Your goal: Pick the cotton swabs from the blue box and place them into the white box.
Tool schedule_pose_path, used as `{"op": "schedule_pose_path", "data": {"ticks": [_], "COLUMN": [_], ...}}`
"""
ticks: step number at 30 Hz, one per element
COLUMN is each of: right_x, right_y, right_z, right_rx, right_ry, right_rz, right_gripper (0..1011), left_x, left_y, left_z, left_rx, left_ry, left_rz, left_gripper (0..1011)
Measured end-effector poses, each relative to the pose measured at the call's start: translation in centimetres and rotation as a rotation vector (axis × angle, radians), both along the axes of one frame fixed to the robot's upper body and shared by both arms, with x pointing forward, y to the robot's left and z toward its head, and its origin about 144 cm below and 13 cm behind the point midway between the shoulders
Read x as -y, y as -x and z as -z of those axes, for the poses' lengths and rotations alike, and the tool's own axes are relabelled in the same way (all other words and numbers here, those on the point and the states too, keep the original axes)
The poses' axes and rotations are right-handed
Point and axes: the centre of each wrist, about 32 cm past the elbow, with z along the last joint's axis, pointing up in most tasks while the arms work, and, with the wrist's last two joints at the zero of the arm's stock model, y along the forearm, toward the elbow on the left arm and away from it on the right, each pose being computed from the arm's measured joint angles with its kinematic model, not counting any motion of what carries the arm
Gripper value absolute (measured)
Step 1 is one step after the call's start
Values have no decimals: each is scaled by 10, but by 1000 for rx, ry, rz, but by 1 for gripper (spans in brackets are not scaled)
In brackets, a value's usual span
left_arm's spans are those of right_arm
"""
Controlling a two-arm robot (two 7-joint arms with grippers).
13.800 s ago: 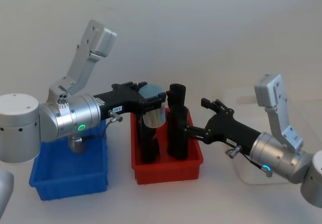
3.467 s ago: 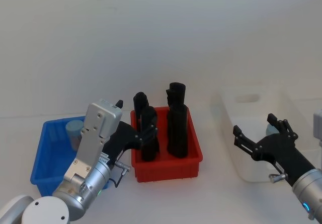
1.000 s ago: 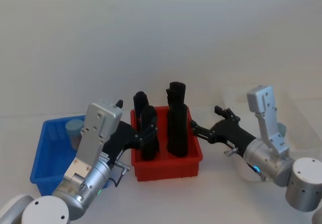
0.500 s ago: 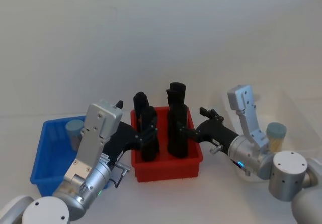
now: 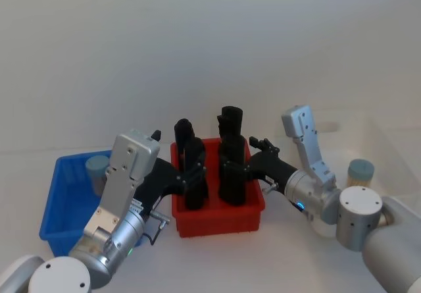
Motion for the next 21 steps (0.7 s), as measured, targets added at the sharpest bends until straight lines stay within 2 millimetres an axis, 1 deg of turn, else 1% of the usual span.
{"op": "schedule_pose_path", "data": {"ticks": [6, 7, 9, 12, 14, 15, 16, 17, 18, 19, 20, 21], "right_x": [-3, -5, -6, -8, -8, -9, -9, -10, -10, -11, -11, -12], "right_y": [-6, -7, -9, -11, -12, -13, -13, -13, -13, -14, -14, -14], "right_z": [0, 0, 0, -1, -1, -2, -2, -2, -2, -2, -2, -2], "right_rx": [-2, -4, -5, -11, -13, -16, -18, -20, -21, -24, -24, -27], "right_ry": [5, 6, 8, 11, 11, 13, 13, 14, 14, 14, 14, 14], "right_rz": [-3, -5, -9, -14, -16, -18, -19, -19, -20, -21, -21, -22], "right_gripper": [1002, 988, 938, 896, 829, 776, 761, 717, 717, 657, 657, 622], "left_x": [0, 0, 0, 0, 0, 0, 0, 0, 0, 0, 0, 0], "left_y": [0, 0, 0, 0, 0, 0, 0, 0, 0, 0, 0, 0], "left_z": [0, 0, 0, 0, 0, 0, 0, 0, 0, 0, 0, 0], "left_rx": [0, 0, 0, 0, 0, 0, 0, 0, 0, 0, 0, 0], "left_ry": [0, 0, 0, 0, 0, 0, 0, 0, 0, 0, 0, 0], "left_rz": [0, 0, 0, 0, 0, 0, 0, 0, 0, 0, 0, 0], "left_gripper": [1004, 1004, 1004, 1004, 1004, 1004, 1004, 1004, 1004, 1004, 1004, 1004]}}
